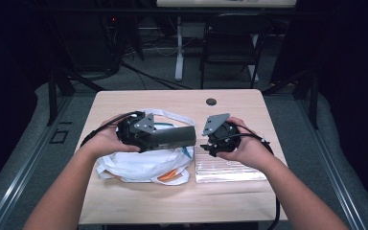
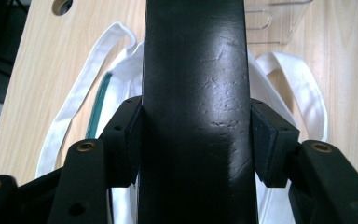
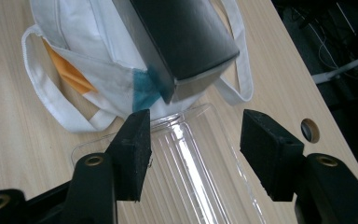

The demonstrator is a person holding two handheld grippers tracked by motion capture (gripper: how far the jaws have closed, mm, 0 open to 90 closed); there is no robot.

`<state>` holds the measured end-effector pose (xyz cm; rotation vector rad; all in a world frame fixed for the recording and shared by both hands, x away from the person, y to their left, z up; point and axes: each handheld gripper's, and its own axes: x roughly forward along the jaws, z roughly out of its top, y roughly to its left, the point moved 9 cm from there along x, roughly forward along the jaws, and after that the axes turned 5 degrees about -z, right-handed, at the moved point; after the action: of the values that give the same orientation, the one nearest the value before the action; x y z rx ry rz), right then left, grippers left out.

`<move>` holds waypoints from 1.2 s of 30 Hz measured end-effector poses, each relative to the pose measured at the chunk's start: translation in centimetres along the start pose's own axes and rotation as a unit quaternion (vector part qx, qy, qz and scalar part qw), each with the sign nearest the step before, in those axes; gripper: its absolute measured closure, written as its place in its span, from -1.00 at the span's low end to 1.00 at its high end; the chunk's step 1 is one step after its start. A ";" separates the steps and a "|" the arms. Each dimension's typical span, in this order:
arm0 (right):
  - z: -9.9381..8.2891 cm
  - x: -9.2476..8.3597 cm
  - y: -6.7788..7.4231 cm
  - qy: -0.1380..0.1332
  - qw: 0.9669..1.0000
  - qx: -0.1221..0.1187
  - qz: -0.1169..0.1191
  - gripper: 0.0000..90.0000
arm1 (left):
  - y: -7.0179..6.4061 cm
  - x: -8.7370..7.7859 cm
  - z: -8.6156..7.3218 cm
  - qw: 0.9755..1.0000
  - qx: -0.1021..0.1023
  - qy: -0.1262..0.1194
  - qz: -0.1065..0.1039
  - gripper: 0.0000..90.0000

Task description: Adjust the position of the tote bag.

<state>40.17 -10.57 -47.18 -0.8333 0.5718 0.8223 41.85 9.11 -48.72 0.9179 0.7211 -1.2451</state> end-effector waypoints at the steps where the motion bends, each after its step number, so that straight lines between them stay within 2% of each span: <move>1: 0.2 0.0 0.1 -0.004 1.000 0.002 0.001 -0.05 | 0.0 0.1 0.3 1.000 0.003 -0.001 -0.001 -0.02; 6: 0.8 -0.1 0.4 0.004 0.999 -0.031 0.011 -0.10 | -0.3 0.7 1.5 1.000 0.014 -0.002 -0.006 -0.02; 11: 1.2 0.1 0.8 -0.003 0.999 -0.036 0.019 -0.11 | -0.6 1.3 2.6 1.000 0.026 -0.004 -0.008 -0.02; 15: 1.1 0.6 1.0 0.011 0.998 -0.052 0.025 -0.11 | -0.8 1.8 3.3 0.999 0.031 -0.006 -0.012 -0.02; 24: 1.0 1.1 1.2 0.025 0.997 -0.061 0.030 -0.16 | -1.4 2.7 5.0 0.998 0.056 -0.006 -0.018 -0.02; 32: 0.4 1.5 1.2 0.046 0.996 -0.071 0.041 -0.21 | -1.6 3.0 5.7 0.998 0.065 -0.010 -0.018 -0.02; 36: 0.2 1.8 1.3 0.050 0.995 -0.067 0.045 -0.22 | -1.7 3.0 5.9 0.997 0.068 -0.015 -0.016 -0.02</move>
<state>40.17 -9.14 -48.93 -0.9814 0.6520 0.9117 40.57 2.42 -48.86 0.9993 0.6349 -1.3468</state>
